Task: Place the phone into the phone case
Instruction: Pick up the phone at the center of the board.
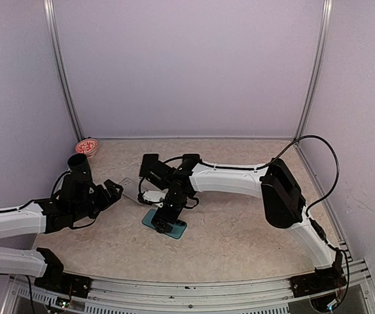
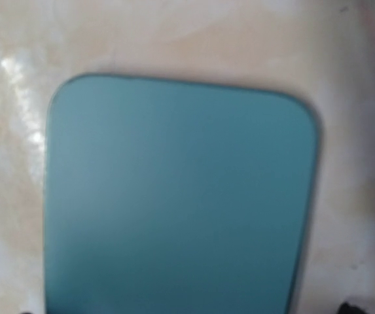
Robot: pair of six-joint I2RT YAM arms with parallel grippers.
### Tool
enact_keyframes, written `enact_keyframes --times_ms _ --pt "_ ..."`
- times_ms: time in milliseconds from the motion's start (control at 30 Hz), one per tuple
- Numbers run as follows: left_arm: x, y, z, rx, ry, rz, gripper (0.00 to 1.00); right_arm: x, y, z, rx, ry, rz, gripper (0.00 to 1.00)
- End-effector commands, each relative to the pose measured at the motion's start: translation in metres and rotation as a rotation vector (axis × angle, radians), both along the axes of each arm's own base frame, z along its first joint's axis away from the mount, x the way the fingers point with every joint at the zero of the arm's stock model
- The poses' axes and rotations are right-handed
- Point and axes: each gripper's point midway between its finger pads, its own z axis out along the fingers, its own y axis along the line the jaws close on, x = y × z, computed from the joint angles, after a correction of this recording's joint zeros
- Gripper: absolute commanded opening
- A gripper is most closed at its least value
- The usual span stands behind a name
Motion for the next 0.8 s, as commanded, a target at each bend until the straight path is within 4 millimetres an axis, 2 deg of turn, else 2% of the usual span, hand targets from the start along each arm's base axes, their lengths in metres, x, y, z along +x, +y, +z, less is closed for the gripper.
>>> enact_keyframes --times_ms 0,267,400,533,767 --pt "0.002 0.005 -0.002 0.003 -0.008 0.023 0.99 -0.008 -0.003 -0.013 -0.049 0.013 0.014 0.99" --pt "0.003 0.003 -0.007 0.003 0.002 0.022 0.99 -0.008 0.002 -0.014 -0.054 -0.003 0.016 0.99" --pt "0.003 0.004 -0.01 0.006 0.009 0.022 0.99 -0.013 0.002 -0.023 -0.075 -0.01 0.03 0.99" --pt "0.002 0.005 -0.013 0.011 0.015 0.026 0.99 -0.018 0.004 -0.031 -0.093 -0.032 0.043 0.95" --pt "0.001 0.006 -0.015 0.015 0.016 0.03 0.99 -0.018 0.004 -0.03 -0.104 -0.035 0.047 0.91"
